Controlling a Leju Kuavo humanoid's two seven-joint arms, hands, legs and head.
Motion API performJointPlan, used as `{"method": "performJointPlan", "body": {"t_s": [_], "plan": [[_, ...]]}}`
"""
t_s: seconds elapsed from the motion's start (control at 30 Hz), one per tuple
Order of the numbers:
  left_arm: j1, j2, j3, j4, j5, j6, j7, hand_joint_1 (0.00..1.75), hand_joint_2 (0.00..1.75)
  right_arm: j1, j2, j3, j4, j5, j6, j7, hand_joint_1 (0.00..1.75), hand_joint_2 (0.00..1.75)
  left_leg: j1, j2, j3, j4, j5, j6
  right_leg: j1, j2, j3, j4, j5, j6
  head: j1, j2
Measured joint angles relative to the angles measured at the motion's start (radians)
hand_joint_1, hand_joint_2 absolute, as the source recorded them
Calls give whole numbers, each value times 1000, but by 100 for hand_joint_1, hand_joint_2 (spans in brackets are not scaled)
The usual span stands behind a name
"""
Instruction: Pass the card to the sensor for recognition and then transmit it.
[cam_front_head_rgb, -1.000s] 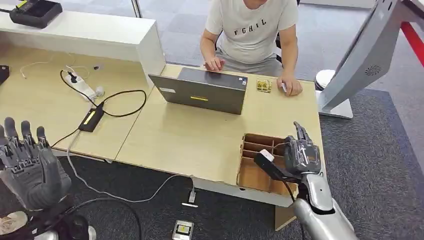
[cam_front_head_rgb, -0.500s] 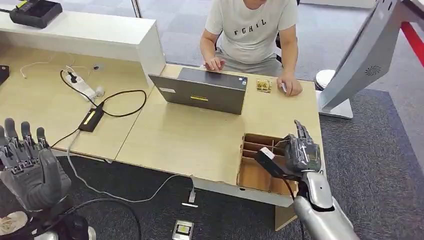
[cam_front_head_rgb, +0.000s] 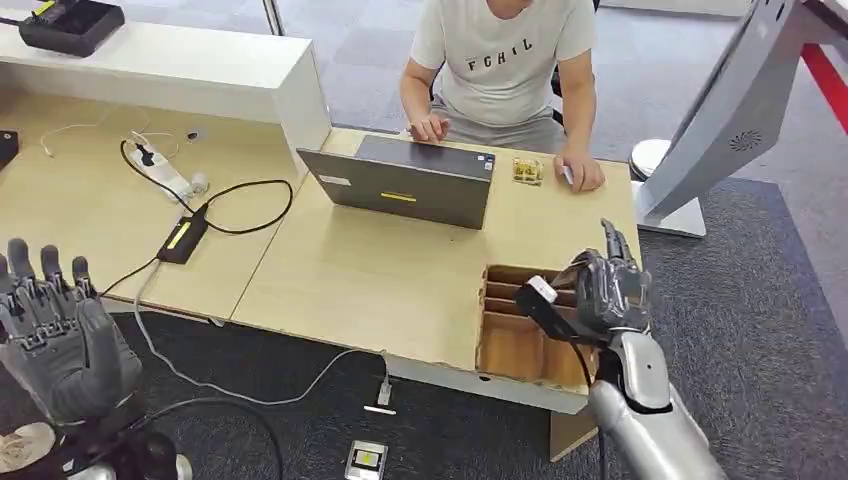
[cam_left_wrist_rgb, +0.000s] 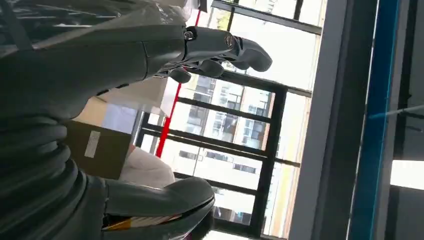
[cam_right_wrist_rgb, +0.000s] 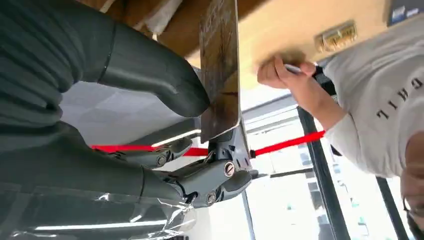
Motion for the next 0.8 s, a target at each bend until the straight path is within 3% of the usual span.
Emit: {"method": "performJointPlan", "body": {"t_s": [0.43,0.8], "plan": [[7,-5,8,-9,-11,12,0,0,175,-19,-13,-13,-140,10,38,3,175,175,0,0,0,0,0,0,0,0,0,0,0,0,0,0],[23,-25,23,-37,-26,25,0,0,175,-113,19,-3,-141,-17,29,-35,175,175,0,0,0,0,1,0,0,0,0,0,0,0,0,0]]}}
